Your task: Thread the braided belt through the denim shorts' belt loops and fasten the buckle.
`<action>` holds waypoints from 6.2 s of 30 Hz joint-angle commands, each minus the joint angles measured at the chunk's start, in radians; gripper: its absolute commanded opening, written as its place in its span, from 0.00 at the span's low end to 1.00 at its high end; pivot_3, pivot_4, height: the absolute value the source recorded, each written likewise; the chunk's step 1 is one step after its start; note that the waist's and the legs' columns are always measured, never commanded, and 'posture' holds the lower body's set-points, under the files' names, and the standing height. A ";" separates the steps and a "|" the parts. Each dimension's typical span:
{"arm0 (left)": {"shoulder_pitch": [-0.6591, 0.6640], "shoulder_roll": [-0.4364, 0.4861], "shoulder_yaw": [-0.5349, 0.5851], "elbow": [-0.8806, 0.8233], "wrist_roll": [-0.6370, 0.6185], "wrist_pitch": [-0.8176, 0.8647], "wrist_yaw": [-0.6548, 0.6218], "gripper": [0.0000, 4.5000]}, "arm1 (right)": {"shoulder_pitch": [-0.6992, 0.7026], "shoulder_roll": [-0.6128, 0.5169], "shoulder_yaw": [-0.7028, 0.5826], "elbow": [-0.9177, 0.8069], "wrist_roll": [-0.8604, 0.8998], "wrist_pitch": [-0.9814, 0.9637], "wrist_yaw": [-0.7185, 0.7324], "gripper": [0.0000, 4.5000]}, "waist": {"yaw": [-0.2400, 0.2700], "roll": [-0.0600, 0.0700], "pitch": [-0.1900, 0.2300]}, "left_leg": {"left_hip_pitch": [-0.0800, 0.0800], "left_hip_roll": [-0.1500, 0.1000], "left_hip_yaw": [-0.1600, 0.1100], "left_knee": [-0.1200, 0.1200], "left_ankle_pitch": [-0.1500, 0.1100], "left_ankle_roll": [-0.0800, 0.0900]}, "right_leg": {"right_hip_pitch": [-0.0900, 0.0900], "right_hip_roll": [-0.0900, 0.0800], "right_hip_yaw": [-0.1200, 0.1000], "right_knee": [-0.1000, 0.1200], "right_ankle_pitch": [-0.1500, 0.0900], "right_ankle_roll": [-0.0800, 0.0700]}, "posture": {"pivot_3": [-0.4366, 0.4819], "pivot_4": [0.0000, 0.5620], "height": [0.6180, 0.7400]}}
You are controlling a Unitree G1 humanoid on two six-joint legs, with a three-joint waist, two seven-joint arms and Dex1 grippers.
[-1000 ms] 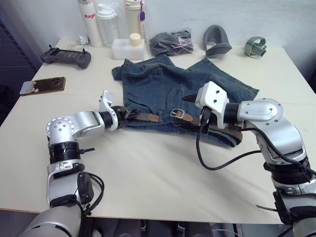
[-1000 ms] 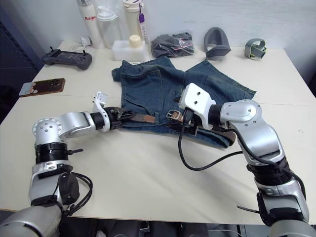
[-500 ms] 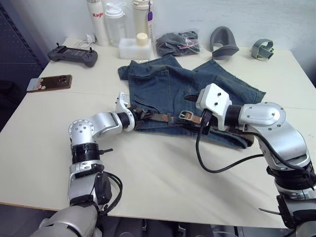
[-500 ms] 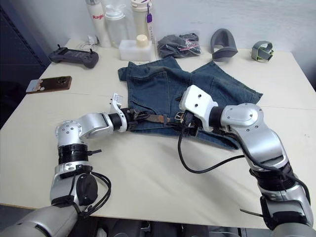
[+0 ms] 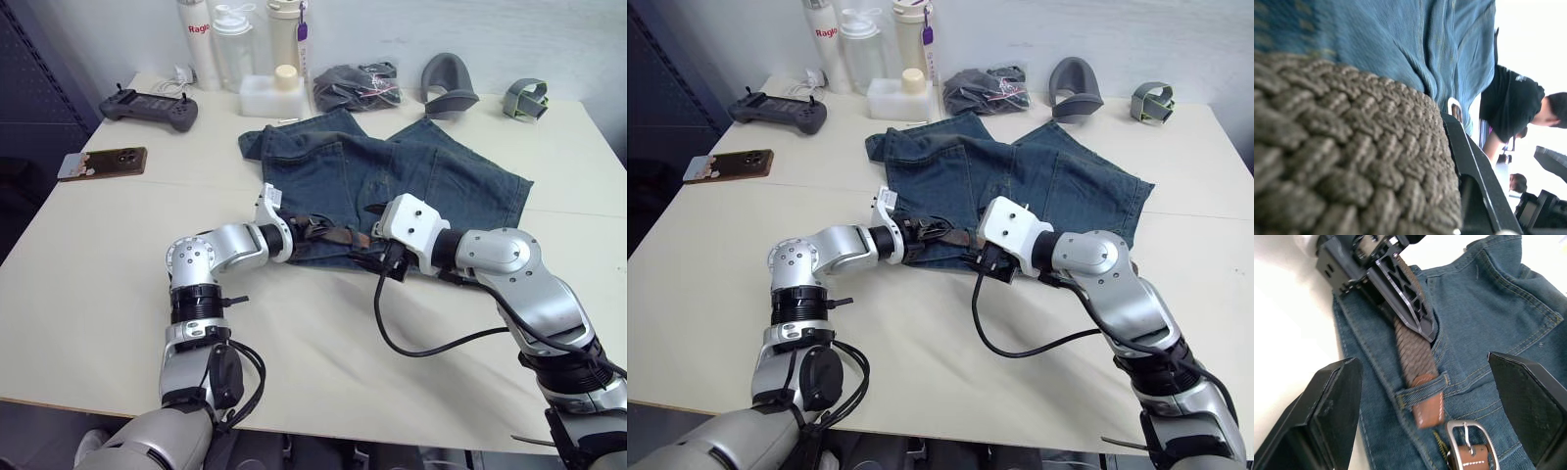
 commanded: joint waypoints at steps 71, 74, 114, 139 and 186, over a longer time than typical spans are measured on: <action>0.161 0.202 -0.312 -0.257 -0.618 -0.366 0.350 0.01 | 0.086 -0.051 0.034 0.247 -0.484 -0.607 -0.170 0.97 | -0.011 0.000 0.000 | 0.000 0.000 0.000 -0.001 0.001 0.001 | -0.001 0.000 0.001 0.000 0.000 0.000 | 0.48 0.27 0.25; 0.162 0.204 -0.313 -0.256 -0.613 -0.362 0.345 0.01 | 0.083 -0.044 0.021 0.242 -0.481 -0.609 -0.176 0.97 | -0.011 0.000 0.000 | 0.000 0.000 0.000 -0.001 0.001 0.001 | -0.001 0.000 0.001 0.000 0.000 0.000 | 0.48 0.27 0.25; -0.075 0.154 -0.231 0.012 -0.101 -0.043 -0.095 0.01 | 0.155 -0.036 -0.069 0.179 -0.540 -0.658 -0.221 0.97 | -0.012 0.000 0.000 | 0.001 0.000 0.000 -0.002 0.002 0.000 | -0.001 0.000 0.001 0.001 0.000 0.000 | 0.48 0.27 0.25; -0.050 0.074 -0.111 -0.046 0.004 0.013 -0.093 0.01 | 0.063 0.040 -0.041 0.252 -0.520 -0.743 -0.235 0.97 | -0.013 0.000 0.000 | 0.000 0.000 0.001 -0.002 0.002 0.000 | -0.001 0.001 0.001 0.002 0.000 0.000 | 0.48 0.27 0.25; -0.054 0.012 -0.021 -0.090 0.092 0.059 -0.102 0.01 | -0.036 0.073 0.050 0.383 -0.681 -0.774 -0.258 0.97 | -0.016 0.000 0.000 | 0.001 0.000 0.001 -0.001 0.002 0.000 | -0.002 0.001 0.001 0.003 0.000 0.000 | 0.48 0.27 0.25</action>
